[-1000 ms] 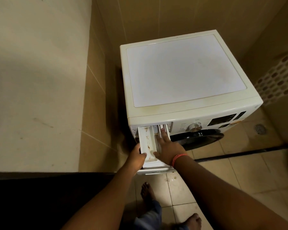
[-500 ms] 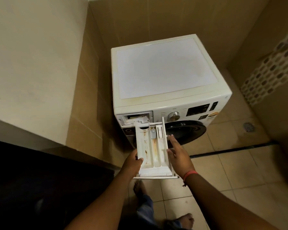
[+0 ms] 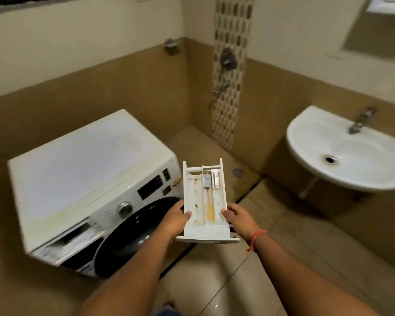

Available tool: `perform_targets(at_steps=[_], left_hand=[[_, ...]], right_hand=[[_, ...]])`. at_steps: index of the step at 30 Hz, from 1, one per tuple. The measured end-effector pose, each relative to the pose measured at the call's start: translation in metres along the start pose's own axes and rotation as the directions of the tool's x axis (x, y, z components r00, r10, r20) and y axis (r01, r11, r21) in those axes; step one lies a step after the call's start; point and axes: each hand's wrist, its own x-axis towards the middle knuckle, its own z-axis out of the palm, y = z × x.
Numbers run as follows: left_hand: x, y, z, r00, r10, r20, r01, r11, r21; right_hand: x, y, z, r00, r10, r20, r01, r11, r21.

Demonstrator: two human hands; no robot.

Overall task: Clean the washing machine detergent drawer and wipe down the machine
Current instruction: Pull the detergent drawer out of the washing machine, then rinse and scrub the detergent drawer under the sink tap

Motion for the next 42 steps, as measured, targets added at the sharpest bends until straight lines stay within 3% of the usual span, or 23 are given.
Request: perform_targets(at_steps=[7, 13, 18, 20, 22, 26, 30, 32, 35, 38, 42], left_hand=[[0.059, 0.122, 0.101, 0.973, 0.155, 0.170, -0.167, 0.984, 0.062], [0.121, 0.209, 0.175, 0.943, 0.329, 0.051, -0.326, 0.944, -0.054], [0.170, 0.258, 0.222, 0.961, 0.268, -0.064, -0.275, 0.945, -0.178], [0.193, 0.273, 0.239, 0.976, 0.216, 0.028, -0.208, 0.961, -0.182], [0.210, 0.287, 0.255, 0.962, 0.181, 0.207, -0.146, 0.974, -0.172], [0.229, 0.319, 0.284, 0.852, 0.174, 0.494, -0.131, 0.984, -0.121], [0.244, 0.340, 0.311, 0.792, 0.229, 0.566, -0.229, 0.971, -0.072], [0.254, 0.351, 0.325, 0.792, 0.257, 0.554, -0.302, 0.953, -0.012], [0.273, 0.364, 0.349, 0.799, 0.242, 0.551, -0.301, 0.953, 0.018], [0.290, 0.375, 0.370, 0.813, 0.220, 0.540, -0.285, 0.958, 0.038], [0.310, 0.383, 0.395, 0.833, 0.196, 0.518, -0.304, 0.943, 0.133]], right_hand=[[-0.006, -0.006, -0.117, 0.931, 0.002, -0.364, 0.056, 0.988, 0.147], [0.024, -0.022, -0.199, 0.794, 0.116, -0.597, 0.129, 0.927, 0.352], [0.067, -0.044, -0.254, 0.667, 0.256, -0.699, 0.247, 0.810, 0.532], [0.087, -0.054, -0.275, 0.616, 0.306, -0.726, 0.259, 0.792, 0.553], [0.105, -0.065, -0.292, 0.581, 0.357, -0.732, 0.272, 0.762, 0.588], [0.139, -0.077, -0.315, 0.532, 0.448, -0.719, 0.373, 0.638, 0.674], [0.161, -0.078, -0.332, 0.528, 0.493, -0.691, 0.451, 0.527, 0.720], [0.168, -0.075, -0.345, 0.540, 0.490, -0.684, 0.473, 0.496, 0.728], [0.177, -0.069, -0.368, 0.565, 0.489, -0.665, 0.459, 0.484, 0.745], [0.179, -0.060, -0.392, 0.642, 0.481, -0.597, 0.346, 0.514, 0.785], [0.168, -0.041, -0.432, 0.753, 0.495, -0.434, 0.036, 0.628, 0.777]])
